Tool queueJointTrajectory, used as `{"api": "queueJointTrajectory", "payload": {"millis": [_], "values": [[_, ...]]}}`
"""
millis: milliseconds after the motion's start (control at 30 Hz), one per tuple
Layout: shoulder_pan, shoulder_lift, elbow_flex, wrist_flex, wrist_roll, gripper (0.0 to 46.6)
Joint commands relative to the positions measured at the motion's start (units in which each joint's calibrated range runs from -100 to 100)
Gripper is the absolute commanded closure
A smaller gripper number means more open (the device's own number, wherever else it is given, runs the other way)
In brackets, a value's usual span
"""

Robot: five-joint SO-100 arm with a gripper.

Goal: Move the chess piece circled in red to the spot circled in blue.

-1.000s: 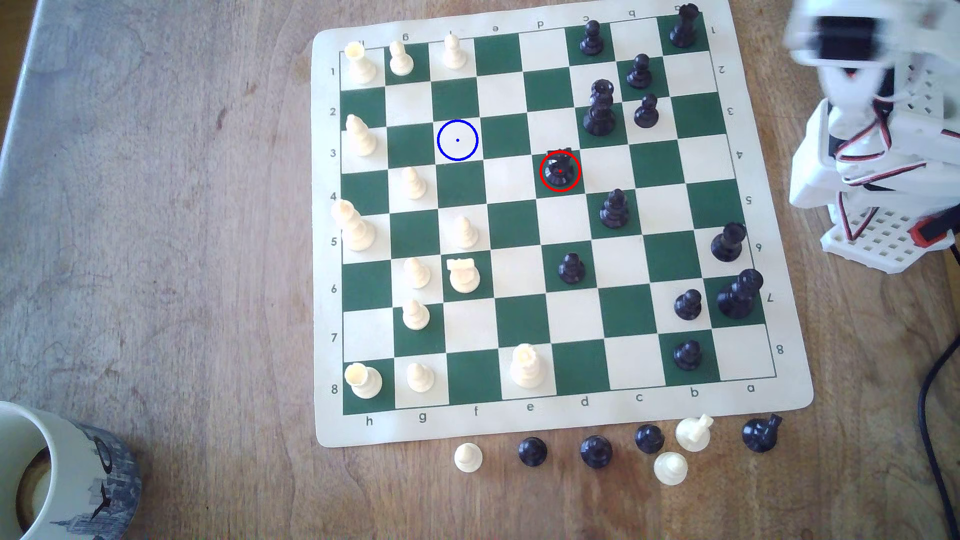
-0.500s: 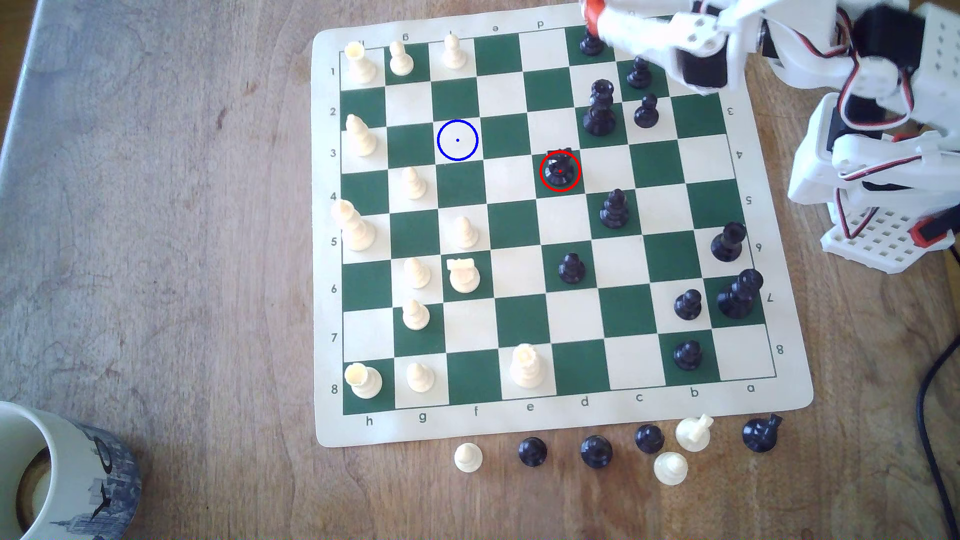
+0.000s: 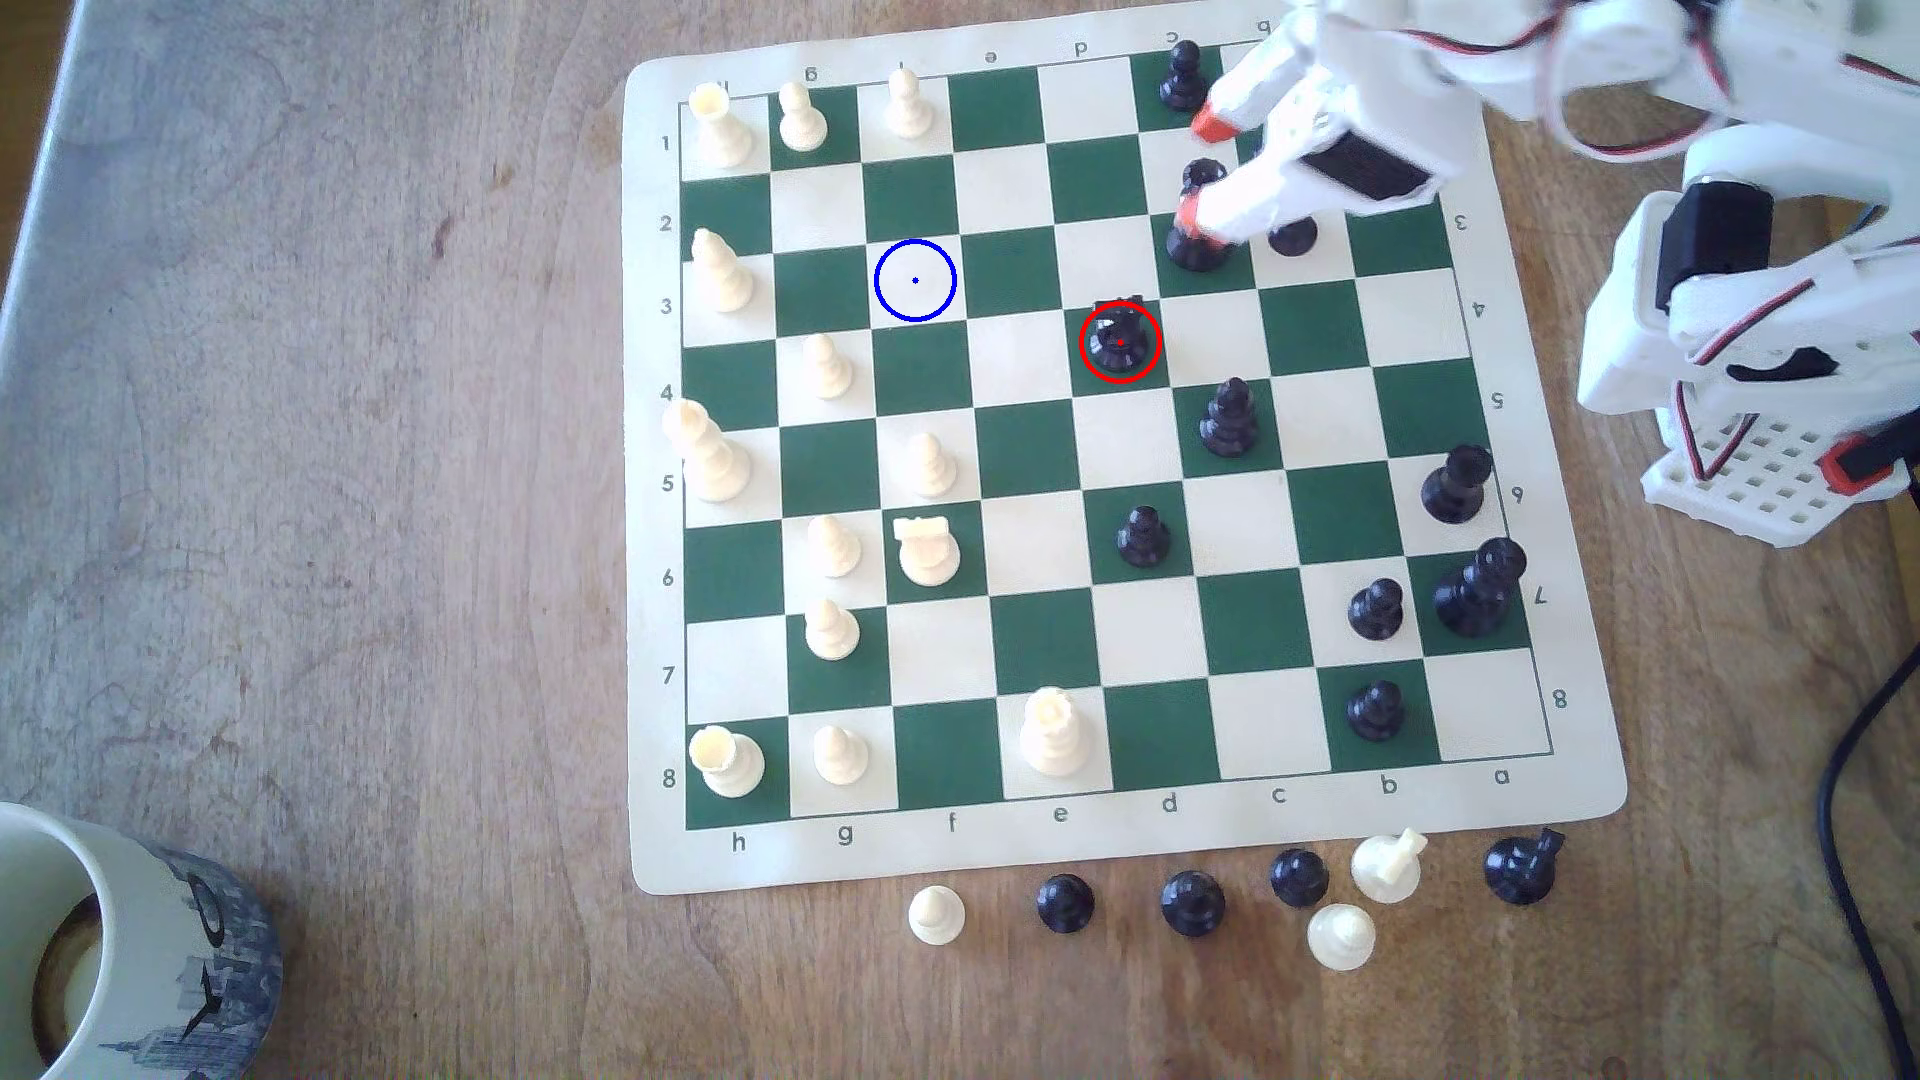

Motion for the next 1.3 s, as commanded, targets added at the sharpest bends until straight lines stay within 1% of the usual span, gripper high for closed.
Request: {"api": "queueJointTrajectory", "payload": {"millis": [0,133,233,367,400,533,567,767,1033,1267], "values": [[-1.0,9.4,-9.8,2.9,0.3,28.1],[-2.6,15.0,-11.3,1.1,1.2,26.8],[-2.3,17.7,-11.4,-0.2,1.6,26.7],[-1.6,20.1,-10.0,-3.6,2.7,26.7],[-1.4,20.9,-10.0,-4.6,3.4,26.7],[-1.4,22.5,-10.0,-6.6,4.0,28.1],[-1.5,23.5,-9.7,-7.3,5.2,30.8],[-1.0,26.8,-9.7,-8.4,6.3,31.2],[-1.5,30.8,-9.7,-10.2,6.4,30.5],[-0.8,33.1,-9.5,-12.0,6.9,30.5]]}}
